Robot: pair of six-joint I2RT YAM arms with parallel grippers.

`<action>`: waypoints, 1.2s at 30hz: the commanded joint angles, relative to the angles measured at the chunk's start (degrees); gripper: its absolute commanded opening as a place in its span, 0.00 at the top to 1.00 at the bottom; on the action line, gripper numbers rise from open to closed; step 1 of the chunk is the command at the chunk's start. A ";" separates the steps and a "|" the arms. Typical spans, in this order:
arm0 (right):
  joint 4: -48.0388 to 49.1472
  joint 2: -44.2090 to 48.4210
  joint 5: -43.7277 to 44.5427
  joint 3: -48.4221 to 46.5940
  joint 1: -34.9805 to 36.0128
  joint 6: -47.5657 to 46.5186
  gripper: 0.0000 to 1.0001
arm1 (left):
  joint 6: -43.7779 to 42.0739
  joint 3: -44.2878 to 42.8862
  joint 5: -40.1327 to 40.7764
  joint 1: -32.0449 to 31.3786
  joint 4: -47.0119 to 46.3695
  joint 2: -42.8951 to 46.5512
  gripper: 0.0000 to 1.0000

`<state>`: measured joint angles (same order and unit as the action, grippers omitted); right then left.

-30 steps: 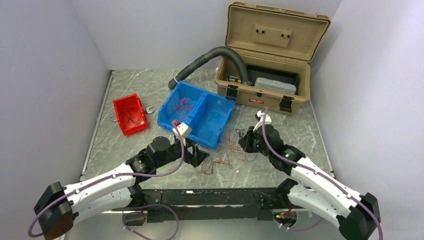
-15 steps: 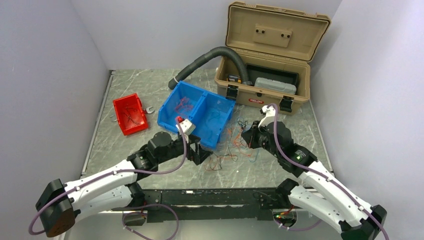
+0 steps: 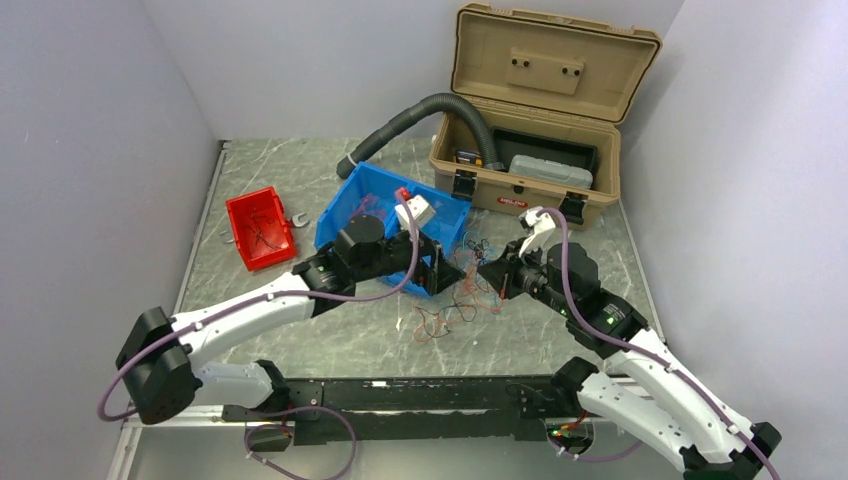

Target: Untangle the cables

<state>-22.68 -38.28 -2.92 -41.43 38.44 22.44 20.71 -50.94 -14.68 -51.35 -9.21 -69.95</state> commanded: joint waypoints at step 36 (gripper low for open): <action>-13.05 -2.34 29.72 4.15 -0.40 17.63 0.17 | 0.38 8.03 6.12 9.68 18.14 18.45 1.00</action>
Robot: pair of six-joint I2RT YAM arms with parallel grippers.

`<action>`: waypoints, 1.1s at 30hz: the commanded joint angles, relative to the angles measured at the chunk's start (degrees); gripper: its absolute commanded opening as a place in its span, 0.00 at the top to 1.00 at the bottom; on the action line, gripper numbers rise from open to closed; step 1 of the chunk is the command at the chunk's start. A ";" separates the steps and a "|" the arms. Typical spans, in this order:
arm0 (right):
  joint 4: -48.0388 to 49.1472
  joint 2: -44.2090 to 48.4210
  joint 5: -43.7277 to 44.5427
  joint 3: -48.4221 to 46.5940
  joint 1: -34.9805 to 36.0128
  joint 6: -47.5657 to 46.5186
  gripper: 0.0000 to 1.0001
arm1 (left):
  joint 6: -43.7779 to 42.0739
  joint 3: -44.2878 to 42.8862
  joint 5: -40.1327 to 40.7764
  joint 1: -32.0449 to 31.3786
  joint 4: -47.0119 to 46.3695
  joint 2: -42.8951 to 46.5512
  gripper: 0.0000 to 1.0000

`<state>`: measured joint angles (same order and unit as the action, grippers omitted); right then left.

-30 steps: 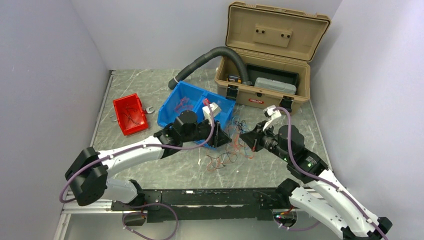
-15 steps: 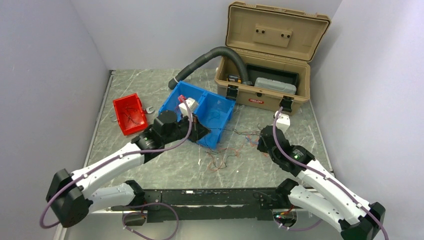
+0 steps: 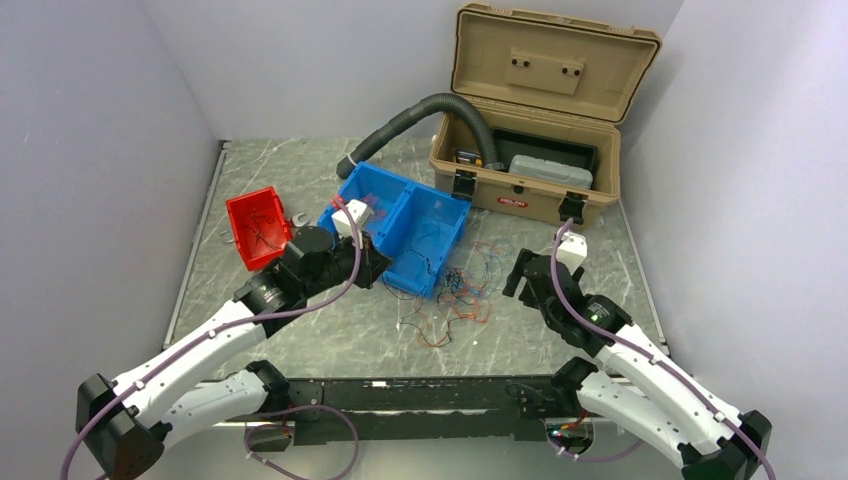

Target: Untangle the cables

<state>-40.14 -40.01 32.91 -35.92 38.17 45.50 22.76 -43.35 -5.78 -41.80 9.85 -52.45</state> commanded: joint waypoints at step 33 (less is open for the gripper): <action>34.22 -30.93 -28.15 3.27 1.90 -13.87 0.41 | -3.81 -4.51 -13.92 0.14 -3.81 3.88 1.00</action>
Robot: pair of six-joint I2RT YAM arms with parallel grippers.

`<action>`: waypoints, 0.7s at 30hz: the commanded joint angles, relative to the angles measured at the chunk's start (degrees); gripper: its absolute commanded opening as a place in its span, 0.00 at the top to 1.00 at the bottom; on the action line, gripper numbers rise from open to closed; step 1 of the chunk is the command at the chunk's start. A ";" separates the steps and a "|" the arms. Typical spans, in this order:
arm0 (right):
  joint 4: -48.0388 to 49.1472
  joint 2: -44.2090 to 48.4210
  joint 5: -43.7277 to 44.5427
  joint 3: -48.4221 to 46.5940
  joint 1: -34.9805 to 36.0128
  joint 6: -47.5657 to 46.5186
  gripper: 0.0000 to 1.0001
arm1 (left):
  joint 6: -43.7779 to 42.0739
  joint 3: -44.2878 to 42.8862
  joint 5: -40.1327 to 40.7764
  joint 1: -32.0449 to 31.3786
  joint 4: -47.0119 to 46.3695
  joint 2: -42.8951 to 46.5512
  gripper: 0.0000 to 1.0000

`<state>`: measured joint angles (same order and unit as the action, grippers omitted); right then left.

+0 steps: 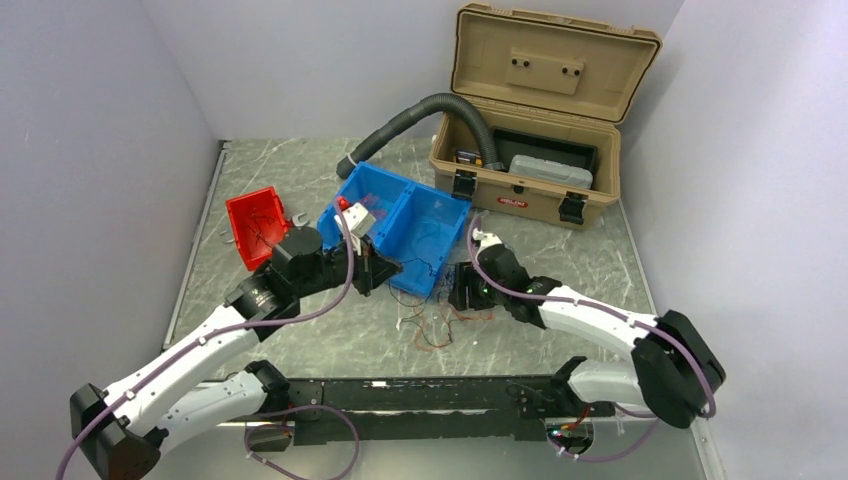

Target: Untangle the cables

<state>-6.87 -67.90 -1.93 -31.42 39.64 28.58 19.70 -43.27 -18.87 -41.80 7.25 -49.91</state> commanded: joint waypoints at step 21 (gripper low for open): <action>7.27 23.05 -10.87 6.79 -13.07 -2.56 0.26 | -6.70 -8.17 3.53 0.80 7.66 8.43 1.00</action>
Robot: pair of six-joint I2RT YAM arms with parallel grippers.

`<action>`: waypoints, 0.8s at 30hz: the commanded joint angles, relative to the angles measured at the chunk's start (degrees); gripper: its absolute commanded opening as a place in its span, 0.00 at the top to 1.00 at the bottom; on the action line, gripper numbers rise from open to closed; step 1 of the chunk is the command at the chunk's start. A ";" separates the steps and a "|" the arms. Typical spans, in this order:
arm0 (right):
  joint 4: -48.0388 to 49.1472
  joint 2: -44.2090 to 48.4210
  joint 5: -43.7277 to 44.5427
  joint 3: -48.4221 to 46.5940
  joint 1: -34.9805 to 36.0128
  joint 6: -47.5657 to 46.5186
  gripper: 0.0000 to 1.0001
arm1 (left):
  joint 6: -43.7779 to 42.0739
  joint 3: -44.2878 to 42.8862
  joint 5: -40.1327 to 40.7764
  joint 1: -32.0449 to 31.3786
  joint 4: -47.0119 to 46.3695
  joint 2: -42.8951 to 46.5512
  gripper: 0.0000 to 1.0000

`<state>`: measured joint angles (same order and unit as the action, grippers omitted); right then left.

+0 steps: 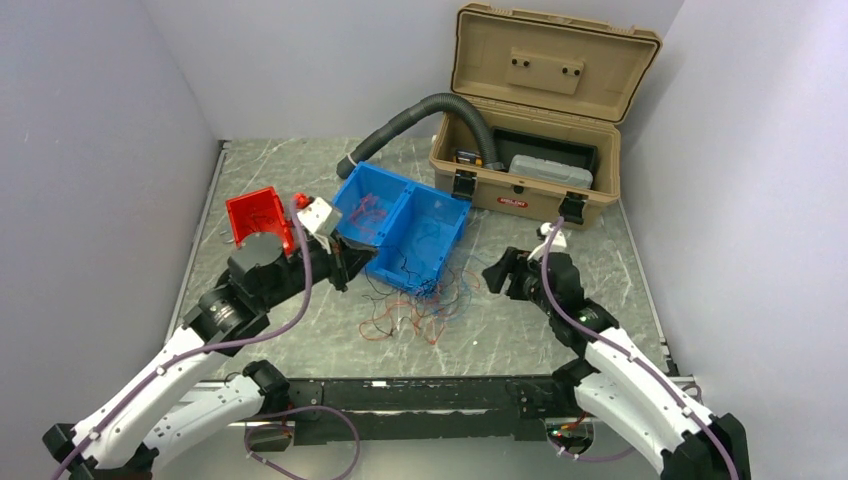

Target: Untangle the cables

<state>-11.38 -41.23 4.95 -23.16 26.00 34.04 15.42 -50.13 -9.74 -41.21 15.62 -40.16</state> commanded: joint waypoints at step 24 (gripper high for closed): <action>33.12 -35.11 -2.08 -7.40 19.81 -7.23 0.82 | -3.54 -3.58 -1.33 0.25 3.13 0.49 1.00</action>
<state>17.21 -75.79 -6.72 -27.94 45.23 21.89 12.82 -50.37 -13.69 -41.19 17.91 -40.25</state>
